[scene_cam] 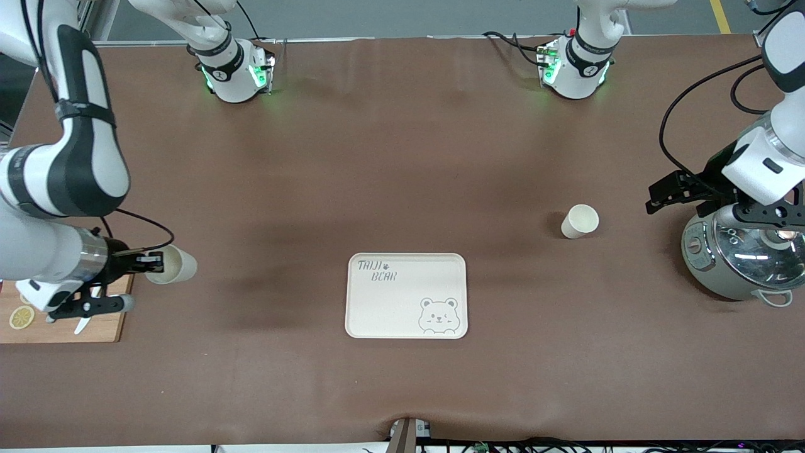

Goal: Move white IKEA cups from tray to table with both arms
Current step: 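Set the cup down with the left gripper while the right gripper carries its cup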

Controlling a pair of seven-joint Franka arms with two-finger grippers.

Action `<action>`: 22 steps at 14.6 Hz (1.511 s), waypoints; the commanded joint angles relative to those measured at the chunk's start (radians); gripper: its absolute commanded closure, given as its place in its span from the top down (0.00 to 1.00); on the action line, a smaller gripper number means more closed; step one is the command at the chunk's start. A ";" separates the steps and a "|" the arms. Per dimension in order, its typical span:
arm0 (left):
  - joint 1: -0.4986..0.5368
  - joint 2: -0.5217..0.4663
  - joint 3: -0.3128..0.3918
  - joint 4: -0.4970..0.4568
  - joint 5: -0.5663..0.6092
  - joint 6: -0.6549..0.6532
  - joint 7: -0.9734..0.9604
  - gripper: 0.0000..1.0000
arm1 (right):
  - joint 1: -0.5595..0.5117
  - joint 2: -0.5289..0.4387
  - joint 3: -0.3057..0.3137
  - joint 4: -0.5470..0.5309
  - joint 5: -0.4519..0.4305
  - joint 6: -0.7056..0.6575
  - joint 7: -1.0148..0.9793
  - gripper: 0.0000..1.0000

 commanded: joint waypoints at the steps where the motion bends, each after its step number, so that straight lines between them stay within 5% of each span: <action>1: -0.028 0.016 0.000 0.073 0.117 -0.085 0.001 1.00 | -0.039 -0.042 0.020 -0.123 0.001 0.097 -0.054 0.00; 9: -0.043 0.020 -0.072 0.073 0.158 -0.171 0.046 1.00 | -0.070 -0.058 0.019 -0.373 0.000 0.412 -0.109 0.00; 22: -0.020 0.017 -0.063 0.078 0.048 -0.205 0.049 1.00 | -0.085 -0.044 0.020 -0.574 0.001 0.745 -0.143 0.00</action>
